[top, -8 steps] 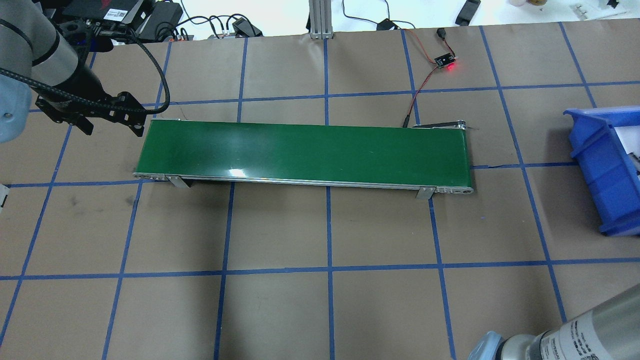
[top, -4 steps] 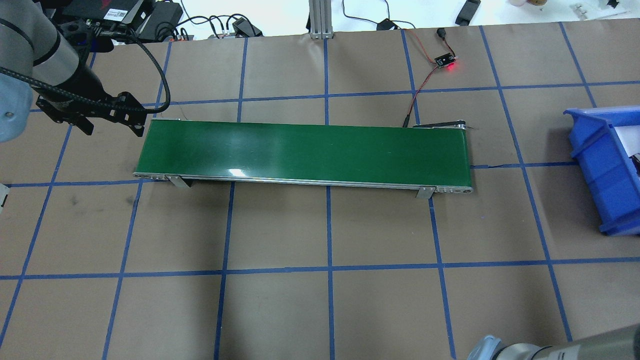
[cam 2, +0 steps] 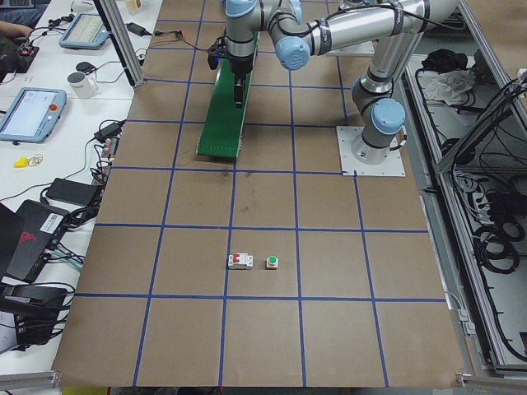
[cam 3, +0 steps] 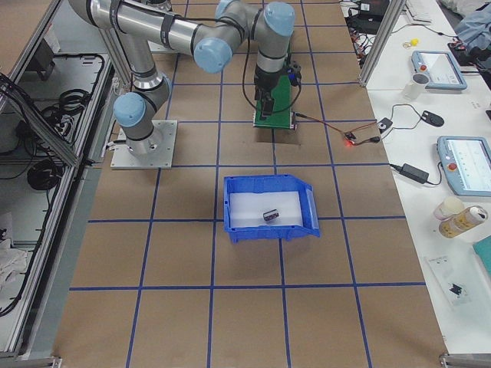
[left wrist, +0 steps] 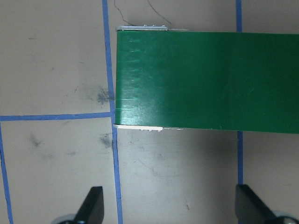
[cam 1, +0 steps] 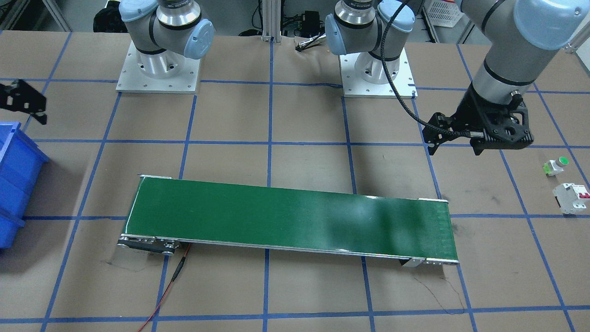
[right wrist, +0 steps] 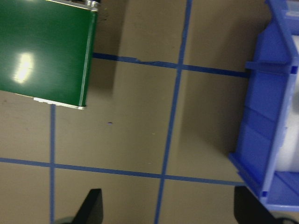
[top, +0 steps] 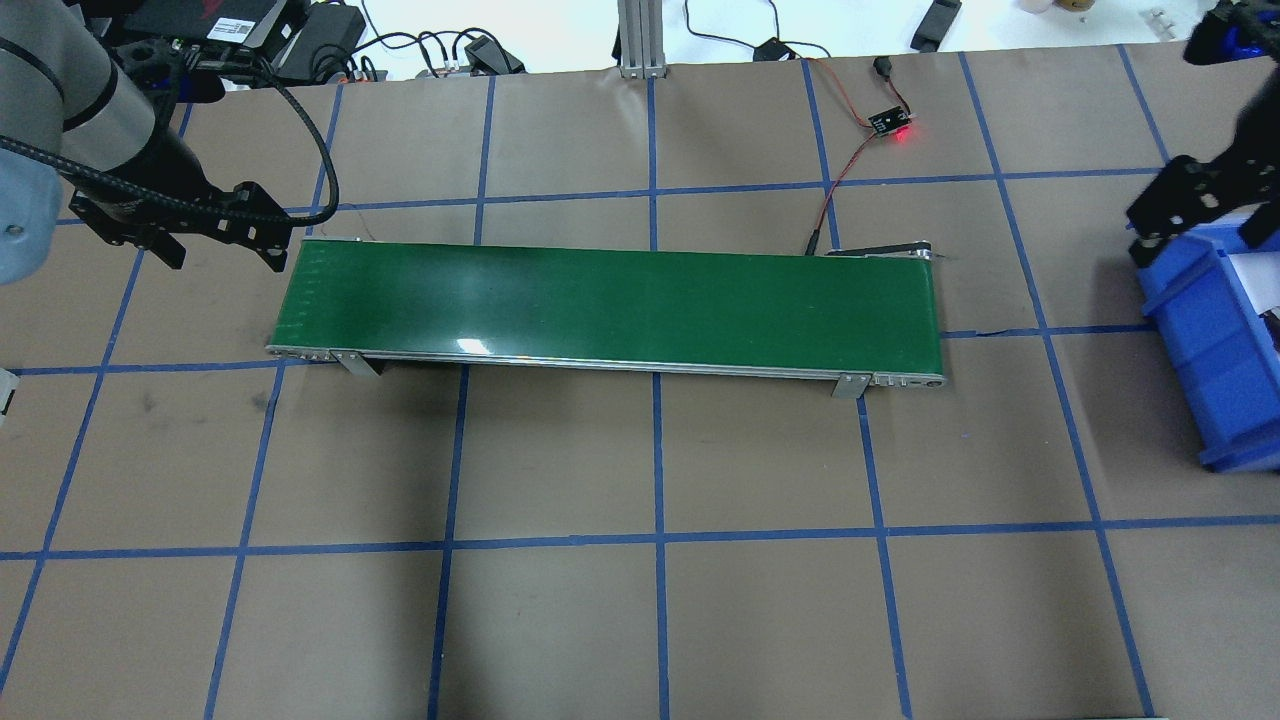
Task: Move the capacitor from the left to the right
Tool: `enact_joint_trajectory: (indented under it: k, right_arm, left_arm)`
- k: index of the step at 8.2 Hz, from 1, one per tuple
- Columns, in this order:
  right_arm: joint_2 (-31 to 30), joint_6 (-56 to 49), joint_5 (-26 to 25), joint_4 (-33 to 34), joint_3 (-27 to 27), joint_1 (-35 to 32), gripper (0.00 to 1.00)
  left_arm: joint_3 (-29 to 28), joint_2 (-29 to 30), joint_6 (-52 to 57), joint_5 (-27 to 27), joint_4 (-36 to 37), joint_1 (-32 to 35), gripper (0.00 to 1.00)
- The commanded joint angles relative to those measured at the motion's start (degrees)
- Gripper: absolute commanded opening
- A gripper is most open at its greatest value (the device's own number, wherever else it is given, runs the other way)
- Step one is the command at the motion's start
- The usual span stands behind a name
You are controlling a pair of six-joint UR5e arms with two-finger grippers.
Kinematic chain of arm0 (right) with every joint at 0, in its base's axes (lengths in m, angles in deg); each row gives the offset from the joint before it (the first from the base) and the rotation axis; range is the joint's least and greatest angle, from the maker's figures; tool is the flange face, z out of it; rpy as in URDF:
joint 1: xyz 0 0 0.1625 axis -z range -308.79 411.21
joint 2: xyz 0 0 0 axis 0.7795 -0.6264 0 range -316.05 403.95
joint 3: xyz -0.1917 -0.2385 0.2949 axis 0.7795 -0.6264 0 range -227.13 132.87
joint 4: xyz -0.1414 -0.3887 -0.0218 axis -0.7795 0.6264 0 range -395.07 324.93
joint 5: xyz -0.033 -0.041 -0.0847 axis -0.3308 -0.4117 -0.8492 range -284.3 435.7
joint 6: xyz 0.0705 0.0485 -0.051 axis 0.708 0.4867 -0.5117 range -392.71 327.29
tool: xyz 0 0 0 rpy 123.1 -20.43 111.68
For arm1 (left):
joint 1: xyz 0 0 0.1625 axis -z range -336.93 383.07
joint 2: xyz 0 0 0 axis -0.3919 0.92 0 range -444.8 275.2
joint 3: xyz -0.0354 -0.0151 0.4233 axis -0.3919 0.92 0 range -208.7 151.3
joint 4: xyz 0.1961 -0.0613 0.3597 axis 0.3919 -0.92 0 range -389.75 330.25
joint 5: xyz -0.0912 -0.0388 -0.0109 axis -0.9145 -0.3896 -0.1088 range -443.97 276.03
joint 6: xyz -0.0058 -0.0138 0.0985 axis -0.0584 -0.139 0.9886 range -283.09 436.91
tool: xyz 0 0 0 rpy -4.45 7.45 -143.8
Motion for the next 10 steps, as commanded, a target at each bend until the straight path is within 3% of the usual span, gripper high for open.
enact_joint_trajectory:
  k: [1,3,4,5,10]
  right_arm:
    - [-2.7,18.4,0.7,-4.2,-0.8,-16.0,1.00]
    - [-2.0,33.0,3.4,-4.1,-2.6,-25.3,1.00]
    - [-2.1,34.2,3.6,-4.1,-2.6,-26.9,1.00]
    - [-2.2,33.7,3.1,-4.1,-2.6,-27.1,1.00]
    - [-2.5,33.3,3.5,-2.6,-2.7,-27.0,1.00]
  left_arm:
    - [-0.7,0.0,-0.5,-0.7,-2.5,0.0,1.00]
    - [-0.8,-0.1,-0.5,-1.9,-2.4,0.2,1.00]
    - [-0.8,-0.2,-0.6,-5.5,-2.4,0.3,1.00]
    - [-0.8,-0.3,-0.6,-7.6,-2.4,0.5,1.00]
    - [-0.7,-0.3,-0.5,-5.9,-2.0,3.3,1.00]
